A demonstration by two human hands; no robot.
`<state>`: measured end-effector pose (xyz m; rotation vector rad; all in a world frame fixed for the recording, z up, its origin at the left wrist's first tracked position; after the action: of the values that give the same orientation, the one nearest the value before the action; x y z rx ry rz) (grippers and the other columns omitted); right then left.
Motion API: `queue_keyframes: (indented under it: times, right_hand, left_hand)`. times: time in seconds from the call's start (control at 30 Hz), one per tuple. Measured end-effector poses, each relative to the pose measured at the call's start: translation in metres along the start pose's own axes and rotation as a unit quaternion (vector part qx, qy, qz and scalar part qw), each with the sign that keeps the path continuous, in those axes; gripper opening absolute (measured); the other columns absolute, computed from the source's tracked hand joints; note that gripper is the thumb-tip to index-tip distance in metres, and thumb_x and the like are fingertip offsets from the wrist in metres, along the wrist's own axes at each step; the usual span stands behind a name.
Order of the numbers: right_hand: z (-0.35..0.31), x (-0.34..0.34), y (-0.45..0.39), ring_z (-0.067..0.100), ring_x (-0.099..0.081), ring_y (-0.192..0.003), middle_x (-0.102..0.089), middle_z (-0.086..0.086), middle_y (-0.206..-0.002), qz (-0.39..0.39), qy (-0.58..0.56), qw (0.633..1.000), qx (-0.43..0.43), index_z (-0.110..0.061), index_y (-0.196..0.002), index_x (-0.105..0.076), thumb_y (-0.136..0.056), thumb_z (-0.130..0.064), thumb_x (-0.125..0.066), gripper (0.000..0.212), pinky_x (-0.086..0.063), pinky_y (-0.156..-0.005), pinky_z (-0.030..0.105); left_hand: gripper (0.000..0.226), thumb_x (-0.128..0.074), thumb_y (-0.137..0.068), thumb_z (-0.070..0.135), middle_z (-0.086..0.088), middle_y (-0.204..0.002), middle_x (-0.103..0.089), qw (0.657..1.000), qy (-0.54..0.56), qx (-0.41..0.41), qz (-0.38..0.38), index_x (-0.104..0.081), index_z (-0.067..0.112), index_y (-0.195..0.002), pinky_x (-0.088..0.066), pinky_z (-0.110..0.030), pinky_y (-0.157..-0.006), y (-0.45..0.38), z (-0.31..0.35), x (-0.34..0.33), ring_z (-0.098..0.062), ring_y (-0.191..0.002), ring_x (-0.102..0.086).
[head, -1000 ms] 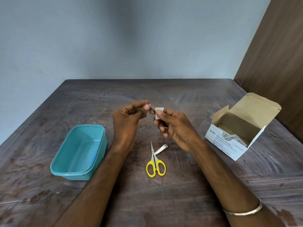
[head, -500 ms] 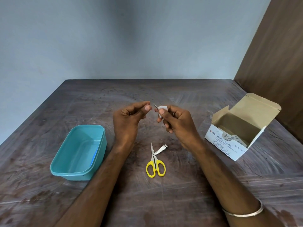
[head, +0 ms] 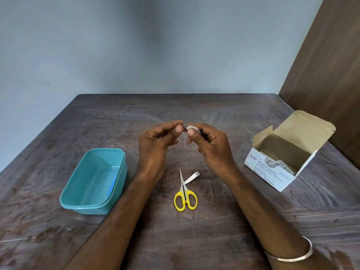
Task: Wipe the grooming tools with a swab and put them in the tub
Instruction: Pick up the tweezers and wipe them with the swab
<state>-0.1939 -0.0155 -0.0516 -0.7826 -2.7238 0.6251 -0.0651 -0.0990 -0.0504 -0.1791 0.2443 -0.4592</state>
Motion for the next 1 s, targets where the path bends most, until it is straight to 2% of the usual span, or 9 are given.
queue_keyframes:
  times: [0.23,0.37,0.5,0.67,0.83,1.0]
  right_hand:
    - [-0.001,0.001,0.0011,0.001,-0.061,-0.067,-0.068,-0.007,-0.078,0.009,0.04,0.999,0.017,-0.02,-0.103,-0.073,-0.097,-0.016,-0.063,0.012,-0.04,-0.062,0.009]
    - [-0.0015,0.0034,0.0007,0.006,-0.068,-0.083,-0.071,-0.005,-0.086,0.018,0.084,0.996,0.038,-0.013,-0.106,-0.074,-0.097,-0.017,-0.063,0.014,-0.048,-0.073,0.014]
    - [-0.0018,0.0048,0.0007,0.007,-0.069,-0.085,-0.07,-0.007,-0.088,0.026,0.097,0.994,0.045,-0.013,-0.107,-0.074,-0.097,-0.018,-0.064,0.015,-0.049,-0.075,0.016]
    - [-0.0023,0.0049,0.0004,0.007,-0.068,-0.085,-0.069,-0.009,-0.087,0.028,0.108,0.992,0.055,-0.015,-0.106,-0.074,-0.097,-0.018,-0.063,0.014,-0.05,-0.075,0.017]
    - [-0.0017,0.0049,0.0008,0.011,-0.068,-0.082,-0.07,-0.004,-0.083,0.022,0.106,0.993,0.05,-0.015,-0.105,-0.073,-0.098,-0.019,-0.062,0.014,-0.051,-0.073,0.024]
    - [0.0008,-0.0002,0.002,0.001,-0.062,-0.069,-0.069,-0.006,-0.08,0.001,0.069,0.998,0.012,-0.015,-0.104,-0.073,-0.098,-0.02,-0.062,0.013,-0.043,-0.062,0.016]
  left_hand:
    - [0.017,-0.07,-0.086,0.01,-0.004,-0.102,-0.076,1.0,0.001,0.003,-0.022,-0.075,0.014,-0.102,-0.058,-0.035,-0.078,0.0016,0.0012,-0.0023,-0.022,-0.101,-0.07]
    - [0.017,-0.07,-0.086,0.01,0.0,-0.101,-0.077,0.999,-0.004,0.008,-0.037,-0.075,0.016,-0.102,-0.057,-0.033,-0.077,0.001,0.0008,-0.0033,-0.017,-0.098,-0.07]
    - [0.016,-0.072,-0.084,0.01,0.004,-0.092,-0.076,1.0,0.001,0.013,-0.026,-0.075,0.017,-0.098,-0.059,-0.033,-0.075,0.0002,0.0004,-0.002,-0.012,-0.089,-0.069]
    - [0.015,-0.072,-0.084,0.01,-0.001,-0.095,-0.076,0.999,-0.008,0.001,-0.034,-0.074,0.012,-0.098,-0.058,-0.035,-0.075,-0.0003,0.0005,-0.0024,-0.014,-0.091,-0.07]
    - [0.012,-0.074,-0.083,0.013,-0.001,-0.094,-0.077,0.999,-0.013,0.005,-0.042,-0.076,0.017,-0.094,-0.055,-0.038,-0.075,0.0001,0.0011,-0.0043,-0.013,-0.089,-0.07]
    - [0.011,-0.075,-0.082,0.013,-0.002,-0.095,-0.077,1.0,-0.017,0.007,-0.022,-0.076,0.016,-0.093,-0.056,-0.038,-0.075,-0.0001,0.0001,-0.0019,-0.016,-0.09,-0.07]
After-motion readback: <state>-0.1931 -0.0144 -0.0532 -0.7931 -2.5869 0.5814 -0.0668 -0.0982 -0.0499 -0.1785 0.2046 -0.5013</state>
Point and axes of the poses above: each hand's wrist, its own y-axis away from the middle knuckle, its own x-axis out of the back of the hand, z = x × y, the point moved 5 cm from there along -y, towards the middle knuckle
